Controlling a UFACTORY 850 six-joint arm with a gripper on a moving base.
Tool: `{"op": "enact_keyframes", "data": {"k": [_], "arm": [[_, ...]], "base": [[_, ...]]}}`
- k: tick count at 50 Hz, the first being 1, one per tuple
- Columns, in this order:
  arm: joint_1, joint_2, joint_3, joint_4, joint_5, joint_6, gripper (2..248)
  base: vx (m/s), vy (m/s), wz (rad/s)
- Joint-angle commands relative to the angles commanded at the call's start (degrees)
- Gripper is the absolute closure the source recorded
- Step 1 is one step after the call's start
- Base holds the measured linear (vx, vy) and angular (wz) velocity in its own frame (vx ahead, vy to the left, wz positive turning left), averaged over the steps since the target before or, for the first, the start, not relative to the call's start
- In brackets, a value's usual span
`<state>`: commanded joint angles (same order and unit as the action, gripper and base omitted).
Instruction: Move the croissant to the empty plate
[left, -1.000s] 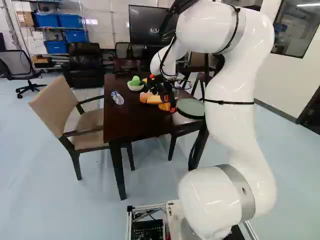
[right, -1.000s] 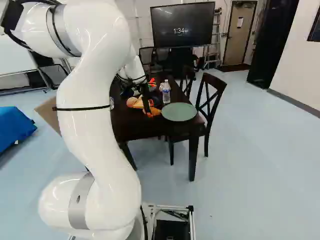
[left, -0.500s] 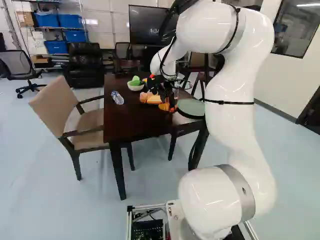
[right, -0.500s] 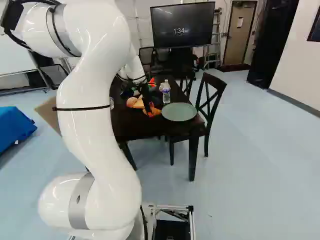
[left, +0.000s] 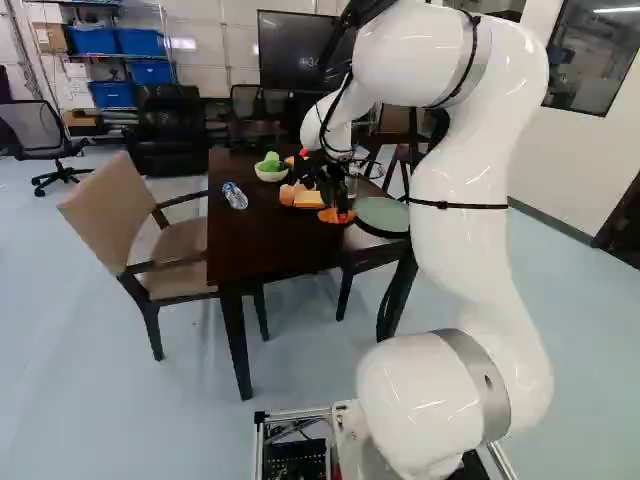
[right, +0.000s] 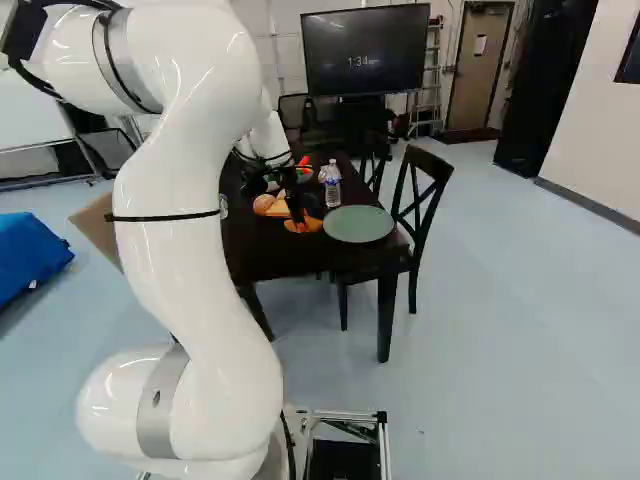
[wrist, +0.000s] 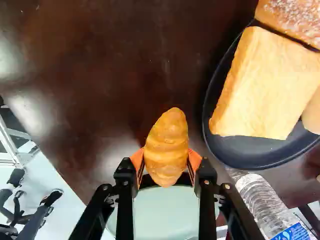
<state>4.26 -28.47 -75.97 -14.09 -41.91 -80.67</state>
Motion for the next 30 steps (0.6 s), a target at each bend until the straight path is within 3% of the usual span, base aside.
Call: {"op": "enact_keyframes", "data": {"k": [3, 30], "arm": [[0.0, 0.0, 0.0, 0.0, 0.0, 0.0, 131], [0.0, 0.0, 0.0, 0.0, 0.0, 0.0, 134]], "base": [[0.0, 0.0, 0.0], [0.0, 0.0, 0.0]]}}
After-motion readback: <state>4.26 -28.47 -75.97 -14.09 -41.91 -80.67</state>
